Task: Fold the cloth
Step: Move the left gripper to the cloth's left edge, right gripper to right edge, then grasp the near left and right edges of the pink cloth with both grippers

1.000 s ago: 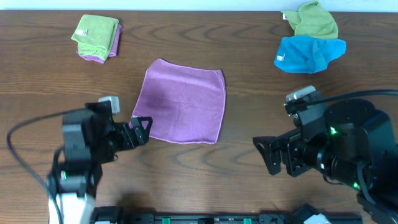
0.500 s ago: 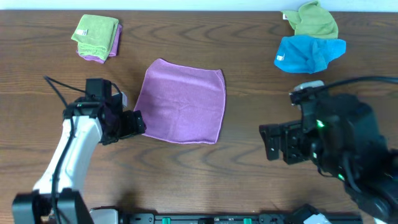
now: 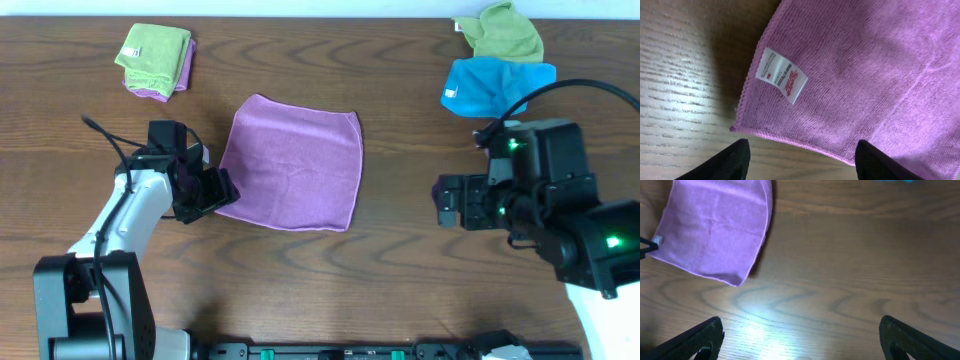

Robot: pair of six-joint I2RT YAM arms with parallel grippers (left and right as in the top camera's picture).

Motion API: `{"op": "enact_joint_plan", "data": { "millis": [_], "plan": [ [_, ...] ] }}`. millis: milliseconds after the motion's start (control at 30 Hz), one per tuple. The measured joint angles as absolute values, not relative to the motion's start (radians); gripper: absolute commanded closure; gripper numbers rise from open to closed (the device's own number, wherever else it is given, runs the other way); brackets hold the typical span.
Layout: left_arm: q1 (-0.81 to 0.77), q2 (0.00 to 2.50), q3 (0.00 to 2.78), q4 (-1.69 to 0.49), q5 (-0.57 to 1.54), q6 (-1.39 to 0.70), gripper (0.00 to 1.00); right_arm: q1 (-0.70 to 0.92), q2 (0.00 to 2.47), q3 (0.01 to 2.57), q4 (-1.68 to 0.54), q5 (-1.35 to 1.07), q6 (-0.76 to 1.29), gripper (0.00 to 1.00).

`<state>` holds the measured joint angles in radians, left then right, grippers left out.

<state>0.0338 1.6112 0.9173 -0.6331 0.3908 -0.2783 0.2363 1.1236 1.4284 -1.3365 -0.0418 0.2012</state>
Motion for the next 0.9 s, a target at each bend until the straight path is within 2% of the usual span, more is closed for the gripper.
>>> {"op": "enact_joint_plan", "data": {
  "millis": [200, 633, 900],
  "plan": [
    [0.034, 1.617, 0.917, -0.616, 0.377, -0.293, 0.34, 0.191, 1.125, 1.428, -1.325, -0.096, 0.144, 0.01],
    [0.101, 1.618, 0.917, -0.571, 0.299, -0.279, 0.30, 0.191, 1.220, 1.428, -1.271, -0.170, 0.128, 0.01],
    [0.102, 1.714, 0.920, -0.540, 0.341, -0.277, 0.33, 0.191, 1.220, 1.428, -1.245, -0.204, 0.130, 0.01]
  ]
}}
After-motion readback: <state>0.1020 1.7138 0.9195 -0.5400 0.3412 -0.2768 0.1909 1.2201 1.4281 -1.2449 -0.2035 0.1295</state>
